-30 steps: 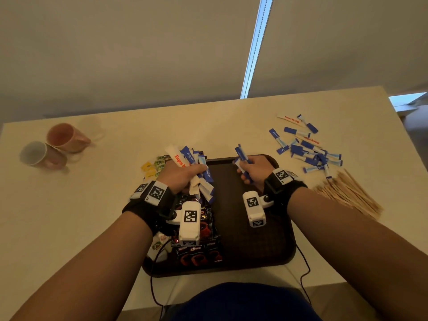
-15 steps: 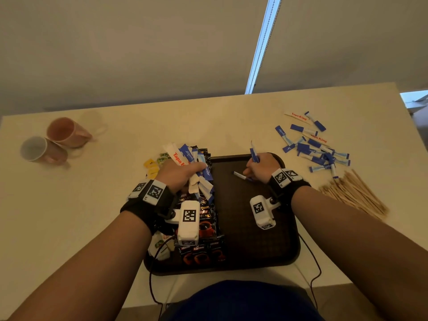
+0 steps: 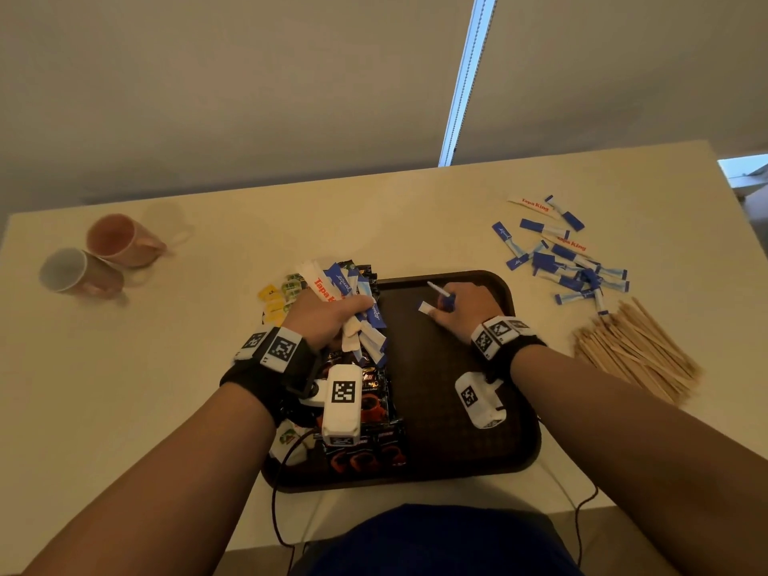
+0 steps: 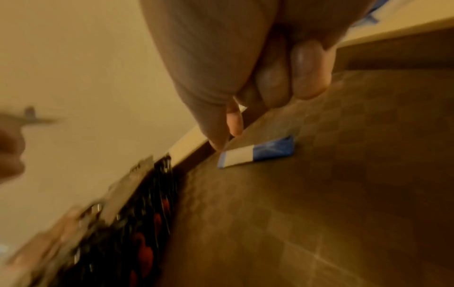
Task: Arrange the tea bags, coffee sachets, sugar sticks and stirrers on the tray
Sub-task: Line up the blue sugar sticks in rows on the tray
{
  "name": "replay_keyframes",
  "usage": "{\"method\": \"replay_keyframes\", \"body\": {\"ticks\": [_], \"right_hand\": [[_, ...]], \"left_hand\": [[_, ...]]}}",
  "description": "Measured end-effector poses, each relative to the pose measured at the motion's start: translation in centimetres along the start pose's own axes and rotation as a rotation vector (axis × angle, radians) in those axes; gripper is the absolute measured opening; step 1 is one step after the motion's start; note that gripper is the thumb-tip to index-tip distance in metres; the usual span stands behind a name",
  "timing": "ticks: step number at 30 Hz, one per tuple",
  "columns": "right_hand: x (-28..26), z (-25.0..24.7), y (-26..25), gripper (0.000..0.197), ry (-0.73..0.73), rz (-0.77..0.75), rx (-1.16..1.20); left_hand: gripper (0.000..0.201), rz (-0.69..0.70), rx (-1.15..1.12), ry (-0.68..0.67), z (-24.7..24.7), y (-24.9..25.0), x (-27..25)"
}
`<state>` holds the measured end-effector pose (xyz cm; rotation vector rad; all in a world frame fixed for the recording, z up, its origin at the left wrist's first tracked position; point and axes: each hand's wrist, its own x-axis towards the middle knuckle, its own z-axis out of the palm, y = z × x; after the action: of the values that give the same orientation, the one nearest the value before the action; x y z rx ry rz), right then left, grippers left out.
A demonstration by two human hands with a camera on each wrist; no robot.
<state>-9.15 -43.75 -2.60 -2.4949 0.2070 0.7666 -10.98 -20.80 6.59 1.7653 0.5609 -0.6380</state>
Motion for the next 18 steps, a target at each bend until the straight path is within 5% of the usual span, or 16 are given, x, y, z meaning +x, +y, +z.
{"method": "replay_keyframes", "body": {"ticks": [9,18], "right_hand": [[0.7,1.6,-2.1,0.027,-0.051,-0.064,-0.195],[0.0,0.0,-2.9,0.007,0.048,-0.132,0.218]], "left_hand": [[0.022,-0.004,0.013,0.019,-0.3,-0.4,-0.3],[0.019,-0.002,-0.001,0.033,-0.9,-0.6,-0.2]]}}
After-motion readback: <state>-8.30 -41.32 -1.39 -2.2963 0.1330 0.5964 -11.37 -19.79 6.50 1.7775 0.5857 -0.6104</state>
